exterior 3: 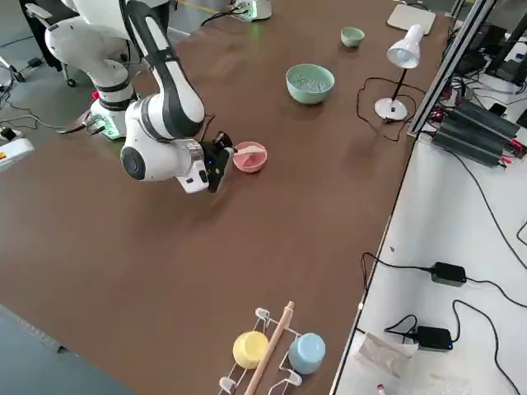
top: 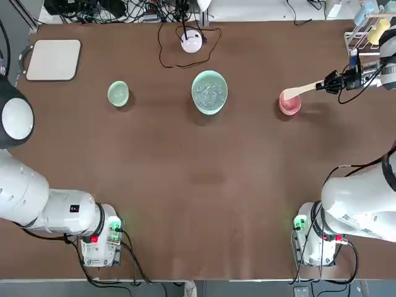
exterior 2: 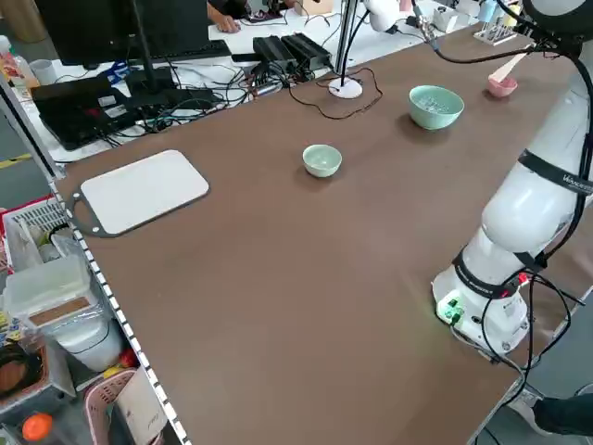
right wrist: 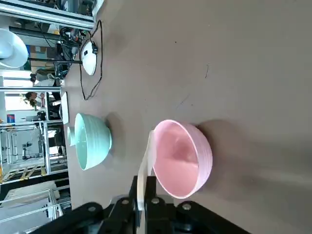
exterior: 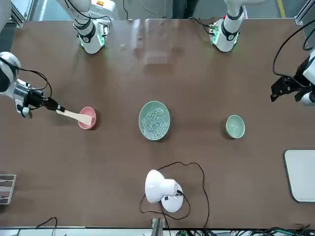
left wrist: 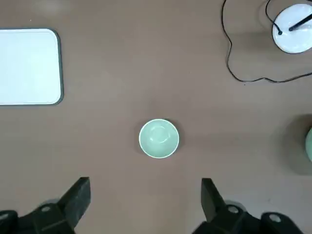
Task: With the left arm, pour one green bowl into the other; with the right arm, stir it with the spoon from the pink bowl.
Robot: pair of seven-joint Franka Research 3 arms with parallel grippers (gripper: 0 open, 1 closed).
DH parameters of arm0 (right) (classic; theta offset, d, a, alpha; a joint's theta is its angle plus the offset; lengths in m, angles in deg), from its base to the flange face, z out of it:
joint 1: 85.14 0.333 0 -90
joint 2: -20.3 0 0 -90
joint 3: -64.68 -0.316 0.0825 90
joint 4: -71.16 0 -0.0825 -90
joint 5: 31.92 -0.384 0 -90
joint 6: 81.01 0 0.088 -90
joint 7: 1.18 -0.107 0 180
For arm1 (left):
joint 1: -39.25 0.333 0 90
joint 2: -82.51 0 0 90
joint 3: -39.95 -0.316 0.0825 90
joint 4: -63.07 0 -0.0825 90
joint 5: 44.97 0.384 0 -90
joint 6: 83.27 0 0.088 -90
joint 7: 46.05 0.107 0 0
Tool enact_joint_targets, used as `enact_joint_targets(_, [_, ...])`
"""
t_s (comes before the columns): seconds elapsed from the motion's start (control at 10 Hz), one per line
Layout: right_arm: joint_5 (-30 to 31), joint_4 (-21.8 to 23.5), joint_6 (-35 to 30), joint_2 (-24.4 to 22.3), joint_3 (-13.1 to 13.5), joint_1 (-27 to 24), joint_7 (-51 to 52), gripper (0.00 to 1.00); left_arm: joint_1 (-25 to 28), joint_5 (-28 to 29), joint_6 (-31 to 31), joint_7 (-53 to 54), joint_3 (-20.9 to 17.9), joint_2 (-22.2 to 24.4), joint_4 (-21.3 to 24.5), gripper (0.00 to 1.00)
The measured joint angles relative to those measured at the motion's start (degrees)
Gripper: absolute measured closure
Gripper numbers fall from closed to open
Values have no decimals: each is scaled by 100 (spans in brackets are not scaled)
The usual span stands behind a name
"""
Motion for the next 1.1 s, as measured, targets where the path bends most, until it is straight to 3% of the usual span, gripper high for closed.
enact_joint_targets(1.1, [-106,-230,10,472,-14,0,241,92,4,0,0,0,-3,0,0,0])
